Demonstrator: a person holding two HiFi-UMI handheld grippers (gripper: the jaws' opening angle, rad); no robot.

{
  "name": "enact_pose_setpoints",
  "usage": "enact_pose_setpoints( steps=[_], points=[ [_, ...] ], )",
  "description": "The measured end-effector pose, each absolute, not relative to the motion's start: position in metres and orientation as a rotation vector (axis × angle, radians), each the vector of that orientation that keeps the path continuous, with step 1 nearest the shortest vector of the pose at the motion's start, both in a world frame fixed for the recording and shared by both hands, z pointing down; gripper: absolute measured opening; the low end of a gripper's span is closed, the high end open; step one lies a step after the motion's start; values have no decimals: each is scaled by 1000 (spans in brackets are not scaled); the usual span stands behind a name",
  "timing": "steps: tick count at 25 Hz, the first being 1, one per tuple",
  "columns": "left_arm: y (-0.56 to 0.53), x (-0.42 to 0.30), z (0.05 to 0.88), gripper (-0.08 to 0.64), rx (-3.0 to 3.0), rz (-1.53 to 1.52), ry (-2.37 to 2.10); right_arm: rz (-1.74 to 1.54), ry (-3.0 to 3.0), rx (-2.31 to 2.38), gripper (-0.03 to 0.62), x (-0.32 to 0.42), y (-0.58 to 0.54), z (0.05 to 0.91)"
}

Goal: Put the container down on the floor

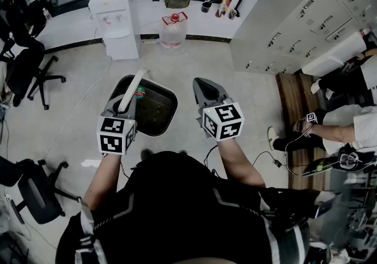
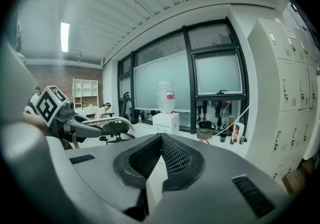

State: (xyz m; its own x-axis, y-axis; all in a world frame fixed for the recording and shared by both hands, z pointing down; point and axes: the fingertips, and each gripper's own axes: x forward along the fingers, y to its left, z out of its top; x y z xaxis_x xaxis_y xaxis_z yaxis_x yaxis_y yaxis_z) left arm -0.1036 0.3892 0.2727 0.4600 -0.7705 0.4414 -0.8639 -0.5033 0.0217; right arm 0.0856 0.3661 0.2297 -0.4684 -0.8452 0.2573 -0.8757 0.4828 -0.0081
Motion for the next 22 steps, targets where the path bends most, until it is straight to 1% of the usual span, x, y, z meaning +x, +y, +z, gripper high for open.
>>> enact_pose_setpoints(
  steps=[4,14,22],
  points=[
    [390,-99,269,11,2465,559,-1417,205,-2512,1488,8,92,365,223],
    [388,-104,267,11,2462,537,-1425,204,-2523,1464,8,81,361,225],
    [384,-126,267,11,2459,520,-1432,189,-2518,1461,8,57,353,225]
  ],
)
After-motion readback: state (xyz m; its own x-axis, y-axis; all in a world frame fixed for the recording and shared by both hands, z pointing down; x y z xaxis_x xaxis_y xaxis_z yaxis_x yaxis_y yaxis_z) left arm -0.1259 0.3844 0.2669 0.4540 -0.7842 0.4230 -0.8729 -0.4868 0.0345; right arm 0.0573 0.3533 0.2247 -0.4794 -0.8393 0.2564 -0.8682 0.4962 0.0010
